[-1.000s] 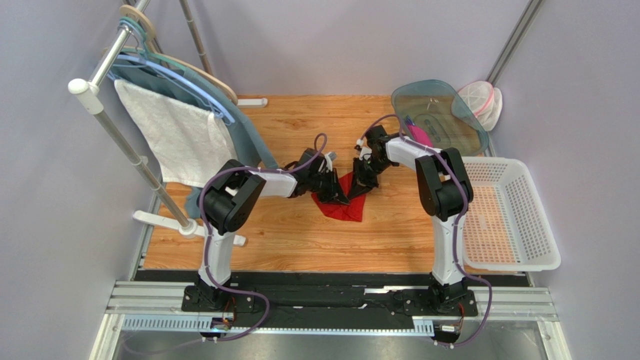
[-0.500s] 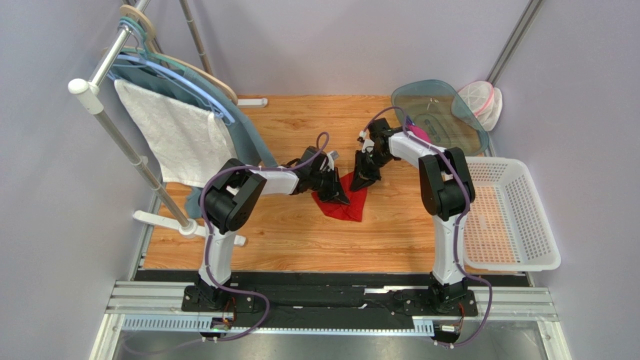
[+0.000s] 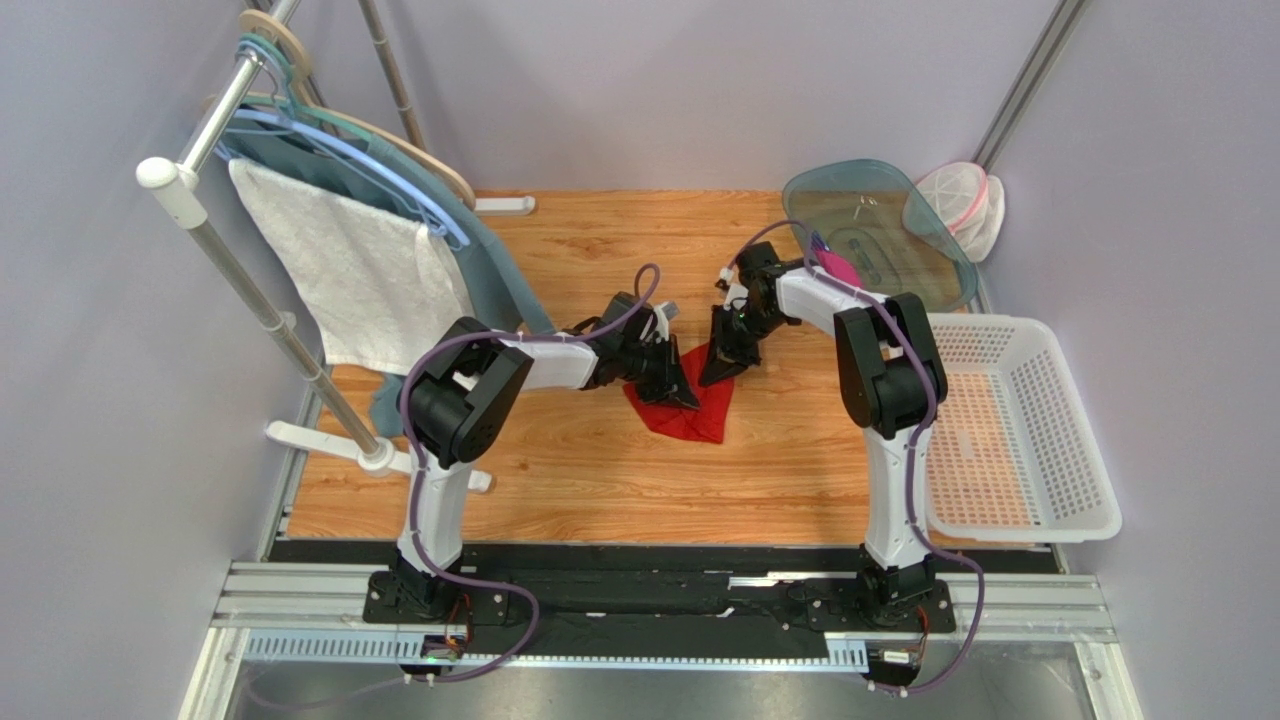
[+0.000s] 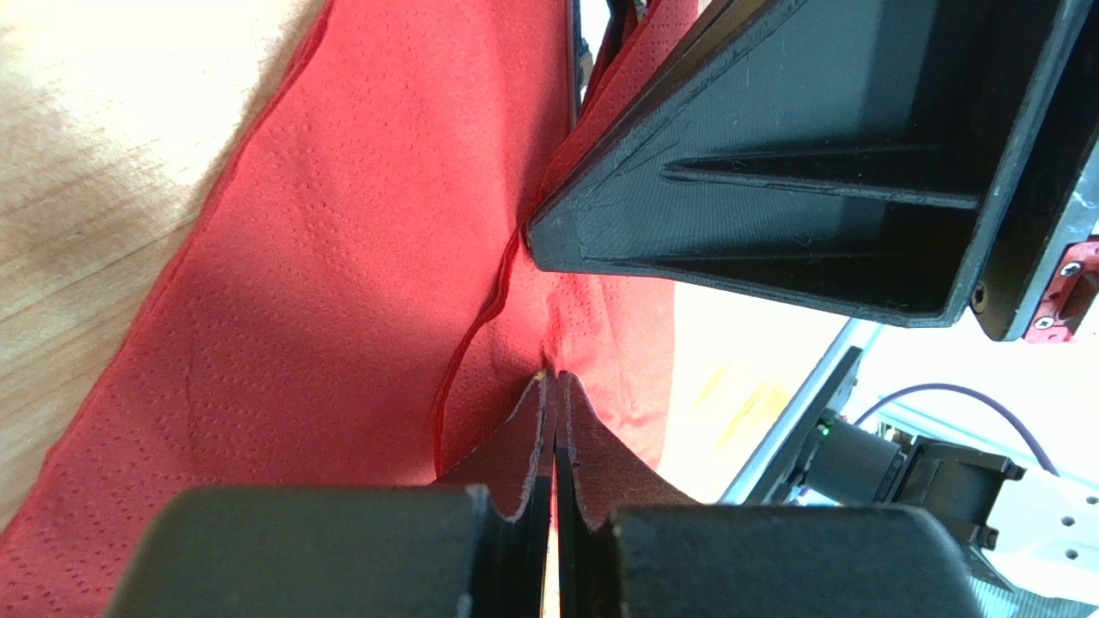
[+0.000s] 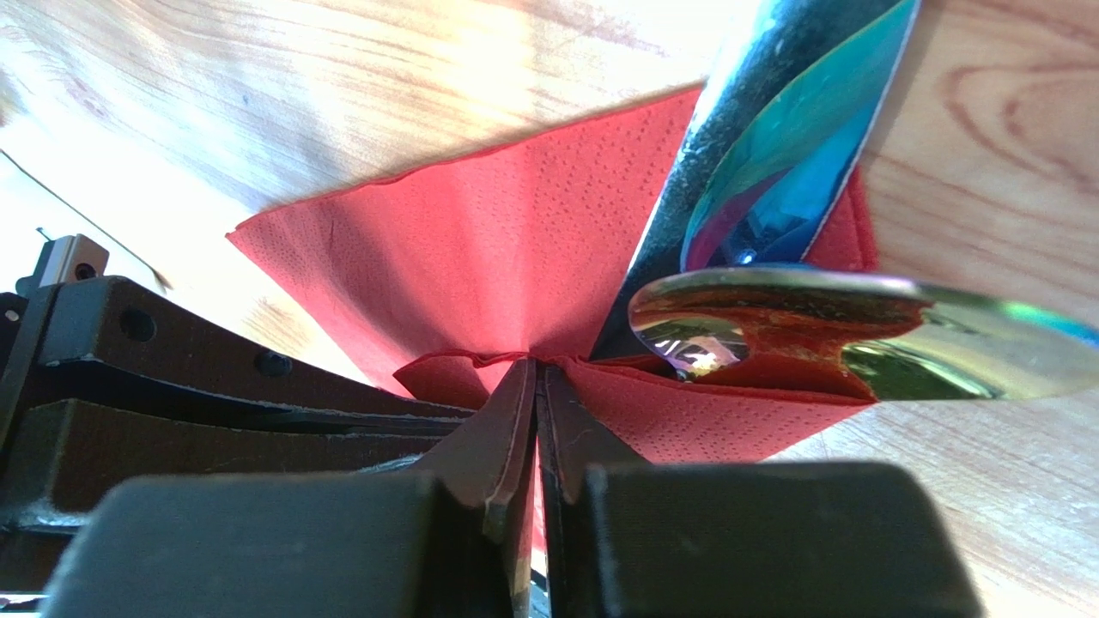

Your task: Place the utensils on the paper napkin and roll it up

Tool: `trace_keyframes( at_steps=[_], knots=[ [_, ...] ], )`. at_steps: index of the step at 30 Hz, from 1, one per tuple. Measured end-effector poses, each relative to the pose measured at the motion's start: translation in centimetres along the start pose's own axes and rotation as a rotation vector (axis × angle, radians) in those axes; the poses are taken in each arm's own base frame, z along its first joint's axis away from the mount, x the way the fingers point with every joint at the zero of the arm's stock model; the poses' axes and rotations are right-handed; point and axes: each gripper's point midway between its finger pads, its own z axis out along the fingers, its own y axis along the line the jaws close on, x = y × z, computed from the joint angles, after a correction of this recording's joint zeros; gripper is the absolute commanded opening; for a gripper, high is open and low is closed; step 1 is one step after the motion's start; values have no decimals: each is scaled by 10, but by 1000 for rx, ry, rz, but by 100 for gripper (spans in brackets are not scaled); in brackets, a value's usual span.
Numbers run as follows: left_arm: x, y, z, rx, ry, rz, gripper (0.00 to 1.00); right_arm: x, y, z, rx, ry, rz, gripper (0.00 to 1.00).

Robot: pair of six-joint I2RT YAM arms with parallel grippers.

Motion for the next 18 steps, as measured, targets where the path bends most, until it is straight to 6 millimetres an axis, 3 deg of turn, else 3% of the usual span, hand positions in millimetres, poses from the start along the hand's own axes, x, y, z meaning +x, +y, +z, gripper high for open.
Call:
trace_keyframes(
  at_steps=[6, 11, 12, 15, 18],
  knots=[
    [-2, -6, -6, 14, -9, 66, 40, 1, 0, 0, -6, 2, -10, 4],
    [-8, -12, -41, -23, -47, 152, 58, 0, 0, 0, -9, 2, -22, 3],
    [-12, -13, -48, -32, -62, 168, 72, 1, 0, 0, -10, 2, -25, 3],
    [-28, -6, -70, -73, -110, 196, 73, 1, 0, 0, -13, 3, -32, 3],
    [-37, 18, -82, -150, -125, 189, 74, 1, 0, 0, -15, 2, -41, 2]
  ],
)
